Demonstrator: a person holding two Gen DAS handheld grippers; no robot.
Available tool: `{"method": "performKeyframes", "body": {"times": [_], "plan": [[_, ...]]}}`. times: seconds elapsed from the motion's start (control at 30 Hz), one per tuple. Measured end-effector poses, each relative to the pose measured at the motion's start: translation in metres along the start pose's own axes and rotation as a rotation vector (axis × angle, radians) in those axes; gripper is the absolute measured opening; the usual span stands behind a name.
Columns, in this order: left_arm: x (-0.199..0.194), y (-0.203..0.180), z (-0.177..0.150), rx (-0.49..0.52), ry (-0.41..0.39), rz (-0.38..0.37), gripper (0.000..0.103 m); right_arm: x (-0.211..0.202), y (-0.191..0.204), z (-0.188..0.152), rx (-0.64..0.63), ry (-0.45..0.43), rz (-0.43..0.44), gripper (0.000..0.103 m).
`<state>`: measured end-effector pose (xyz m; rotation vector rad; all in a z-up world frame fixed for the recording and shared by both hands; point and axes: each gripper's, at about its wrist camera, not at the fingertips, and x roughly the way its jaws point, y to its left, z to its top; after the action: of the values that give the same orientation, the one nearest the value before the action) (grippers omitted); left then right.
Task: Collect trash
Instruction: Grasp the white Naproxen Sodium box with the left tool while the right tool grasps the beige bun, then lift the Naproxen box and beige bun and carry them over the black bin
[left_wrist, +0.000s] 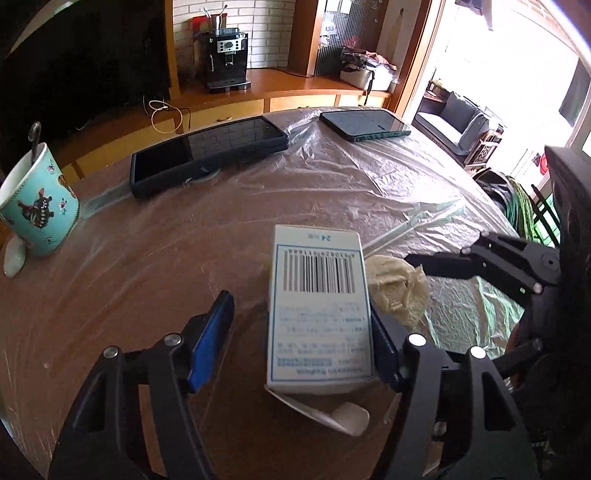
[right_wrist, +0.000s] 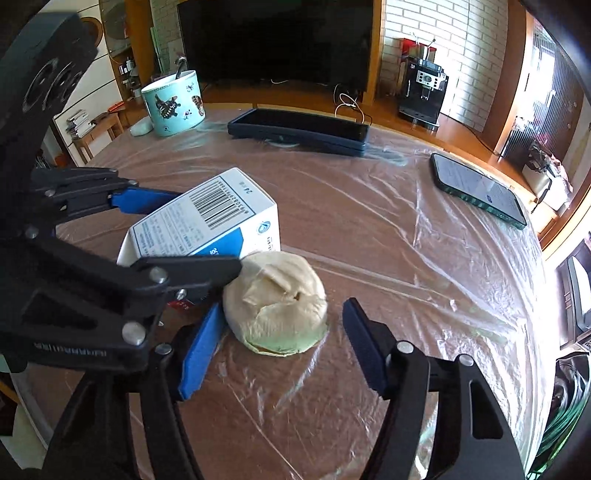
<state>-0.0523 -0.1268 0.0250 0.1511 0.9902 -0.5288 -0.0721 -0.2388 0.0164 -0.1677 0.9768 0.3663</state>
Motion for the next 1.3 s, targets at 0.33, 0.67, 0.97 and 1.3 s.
{"method": "performKeyframes", "body": {"times": [0.33, 0.67, 0.97, 1.3], "plan": [[0.006, 0.015, 0.004, -0.051, 0.016, -0.056, 0.068, 0.003, 0.001, 0.006, -0.009, -0.025, -0.012, 0.051], [0.010, 0.008, 0.001, 0.008, 0.007, 0.034, 0.048, 0.003, -0.008, 0.005, 0.025, -0.034, -0.042, 0.056], [0.001, 0.008, -0.004, -0.004, -0.008, 0.057, 0.048, -0.003, -0.015, 0.001, 0.067, -0.042, -0.037, 0.051], [-0.024, 0.006, -0.016, -0.029, -0.037, 0.065, 0.048, -0.020, -0.025, -0.008, 0.167, -0.046, 0.060, 0.051]]}}
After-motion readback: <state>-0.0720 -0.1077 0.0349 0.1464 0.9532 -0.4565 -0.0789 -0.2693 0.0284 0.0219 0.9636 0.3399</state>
